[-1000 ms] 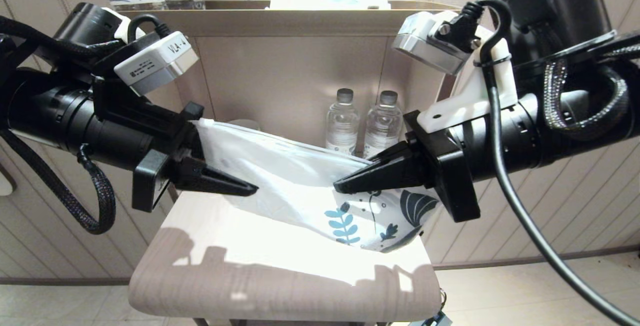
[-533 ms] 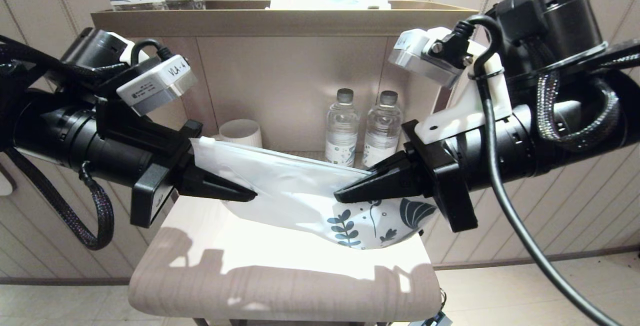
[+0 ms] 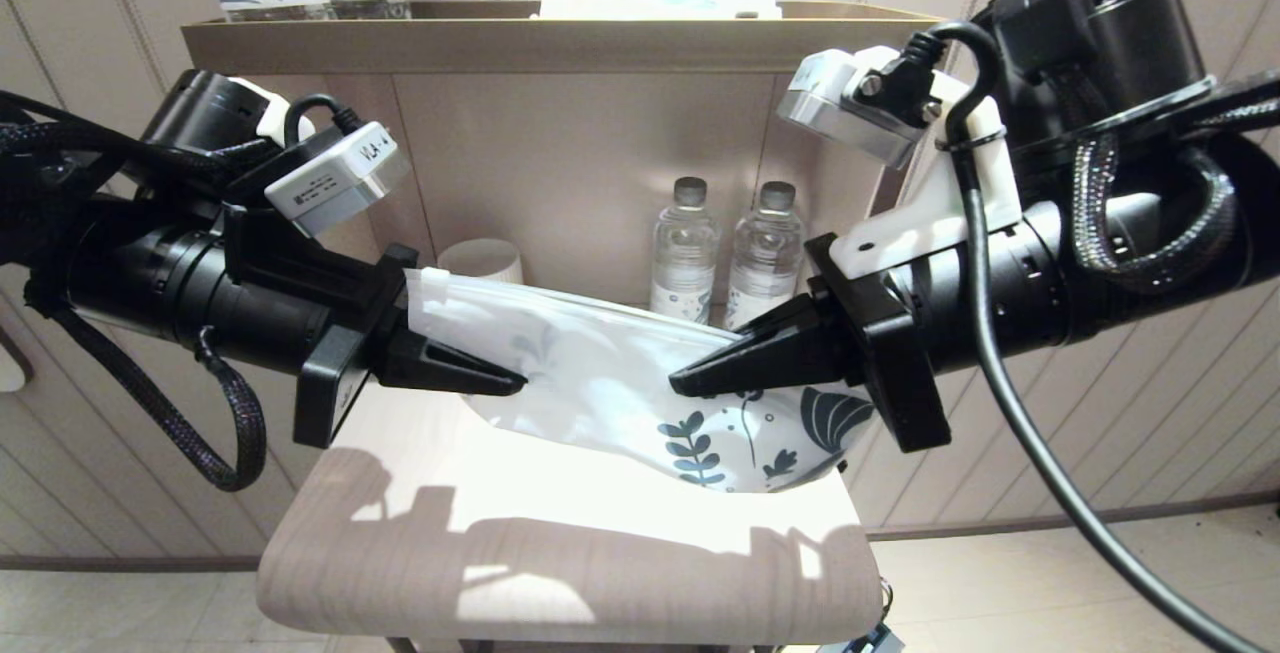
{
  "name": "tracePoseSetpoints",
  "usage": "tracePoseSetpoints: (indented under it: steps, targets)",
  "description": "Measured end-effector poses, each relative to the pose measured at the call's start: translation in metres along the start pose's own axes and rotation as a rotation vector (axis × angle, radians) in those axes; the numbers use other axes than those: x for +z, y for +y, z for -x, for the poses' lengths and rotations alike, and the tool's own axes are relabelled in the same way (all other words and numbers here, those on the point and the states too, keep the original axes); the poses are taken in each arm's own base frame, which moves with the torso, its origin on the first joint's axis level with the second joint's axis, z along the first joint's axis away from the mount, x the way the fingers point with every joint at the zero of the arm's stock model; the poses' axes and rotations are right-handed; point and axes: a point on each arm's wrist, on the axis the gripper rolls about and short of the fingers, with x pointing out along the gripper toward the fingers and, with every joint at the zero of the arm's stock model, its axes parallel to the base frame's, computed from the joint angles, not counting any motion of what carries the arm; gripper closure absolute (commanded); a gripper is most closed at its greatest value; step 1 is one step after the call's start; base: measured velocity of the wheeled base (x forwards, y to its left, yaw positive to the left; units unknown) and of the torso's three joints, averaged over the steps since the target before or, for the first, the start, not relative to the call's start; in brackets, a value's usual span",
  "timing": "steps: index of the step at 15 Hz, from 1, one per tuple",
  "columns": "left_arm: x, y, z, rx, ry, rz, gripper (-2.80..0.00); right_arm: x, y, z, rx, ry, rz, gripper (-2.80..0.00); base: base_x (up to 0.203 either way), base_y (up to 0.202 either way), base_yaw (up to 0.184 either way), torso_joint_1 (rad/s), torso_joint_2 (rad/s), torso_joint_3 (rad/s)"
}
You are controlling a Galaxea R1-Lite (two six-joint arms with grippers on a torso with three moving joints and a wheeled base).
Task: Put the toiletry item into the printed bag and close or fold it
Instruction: Hand it to the other hand
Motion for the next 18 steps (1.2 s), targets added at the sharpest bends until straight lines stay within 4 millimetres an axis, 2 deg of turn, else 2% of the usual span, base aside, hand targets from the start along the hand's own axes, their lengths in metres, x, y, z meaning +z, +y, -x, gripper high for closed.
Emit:
tracePoseSetpoints:
  steps: [6, 7, 13, 18]
  targets:
    - [-0.001, -0.004, 0.001, -0.006, -0.001, 0.006, 0.0, -0.002, 0.0, -0.001, -0.022, 0.012, 0.0, 0.0, 0.0, 0.0, 0.0, 0.0, 0.0, 0.0]
    - [-0.001, -0.004, 0.001, -0.005, -0.001, 0.006, 0.0, -0.002, 0.0, -0.001, -0.027, 0.013, -0.001, -2.8, 0.0, 0.0, 0.0, 0.0, 0.0, 0.0]
    - [-0.001, -0.004, 0.001, -0.005, -0.002, 0.004, 0.0, 0.003, 0.002, 0.002, -0.058, 0.004, 0.014, -2.8, 0.0, 0.0, 0.0, 0.0, 0.0, 0.0]
    - [-0.002, -0.004, 0.0, -0.009, -0.002, 0.015, 0.0, 0.032, 0.009, 0.011, -0.091, -0.067, 0.062, -2.8, 0.0, 0.0, 0.0, 0.0, 0.0, 0.0]
